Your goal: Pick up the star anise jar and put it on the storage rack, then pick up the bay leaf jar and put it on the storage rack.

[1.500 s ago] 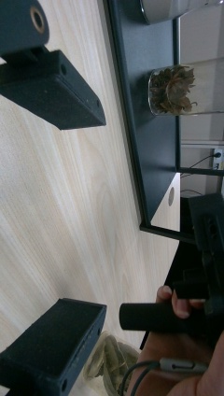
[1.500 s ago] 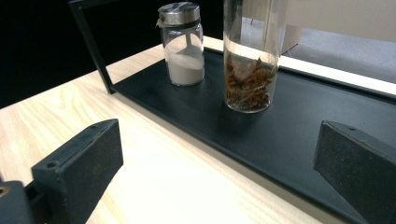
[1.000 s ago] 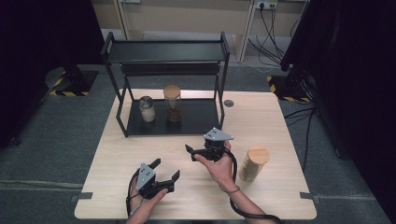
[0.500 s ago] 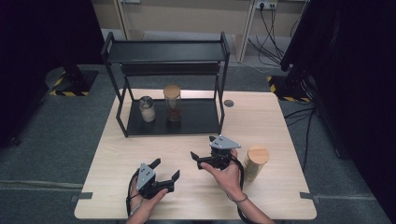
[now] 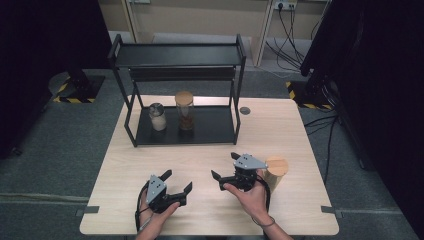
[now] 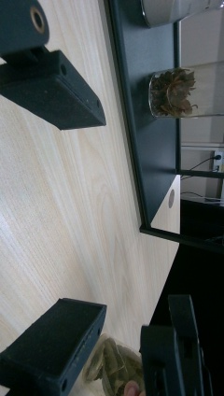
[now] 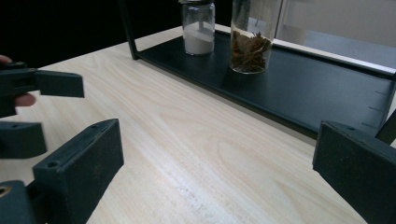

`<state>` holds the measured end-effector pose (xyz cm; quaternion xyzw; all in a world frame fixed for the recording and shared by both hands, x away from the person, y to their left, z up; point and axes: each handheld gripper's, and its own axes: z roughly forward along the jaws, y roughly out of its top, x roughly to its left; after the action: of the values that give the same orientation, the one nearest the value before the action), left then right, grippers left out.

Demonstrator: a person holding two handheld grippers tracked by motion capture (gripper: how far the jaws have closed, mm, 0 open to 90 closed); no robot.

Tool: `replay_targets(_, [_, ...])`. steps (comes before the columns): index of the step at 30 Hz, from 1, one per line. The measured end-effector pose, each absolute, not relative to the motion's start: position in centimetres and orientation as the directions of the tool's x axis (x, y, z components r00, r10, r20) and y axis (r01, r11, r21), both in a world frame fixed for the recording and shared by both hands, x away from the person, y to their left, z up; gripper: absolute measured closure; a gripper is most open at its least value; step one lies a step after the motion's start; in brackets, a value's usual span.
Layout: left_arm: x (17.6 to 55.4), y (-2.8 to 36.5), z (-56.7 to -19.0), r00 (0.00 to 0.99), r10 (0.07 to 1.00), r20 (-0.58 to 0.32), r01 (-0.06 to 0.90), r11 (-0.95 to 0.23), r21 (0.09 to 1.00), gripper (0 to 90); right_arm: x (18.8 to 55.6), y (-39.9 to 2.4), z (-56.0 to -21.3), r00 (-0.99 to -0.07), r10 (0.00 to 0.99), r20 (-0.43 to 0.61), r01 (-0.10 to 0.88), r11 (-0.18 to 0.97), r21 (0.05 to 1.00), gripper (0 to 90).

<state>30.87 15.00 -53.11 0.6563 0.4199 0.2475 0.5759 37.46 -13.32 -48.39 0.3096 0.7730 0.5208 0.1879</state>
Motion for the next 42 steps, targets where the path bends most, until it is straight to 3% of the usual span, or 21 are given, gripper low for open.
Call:
replay_targets(29, [30.9, 14.9, -53.1, 0.518, 0.839, -0.167, 0.272, 0.023, 0.962, 8.3, 28.8, -19.5, -49.6, -0.776, 0.622, 0.099, 0.311, 0.241, 0.919, 2.8])
replay_targets(42, [30.9, 14.9, -53.1, 0.516, 0.840, -0.168, 0.276, 0.022, 0.961, 8.3, 24.4, -26.1, -48.2, -0.692, 0.714, 0.104, 0.345, 0.201, 0.917, 3.5])
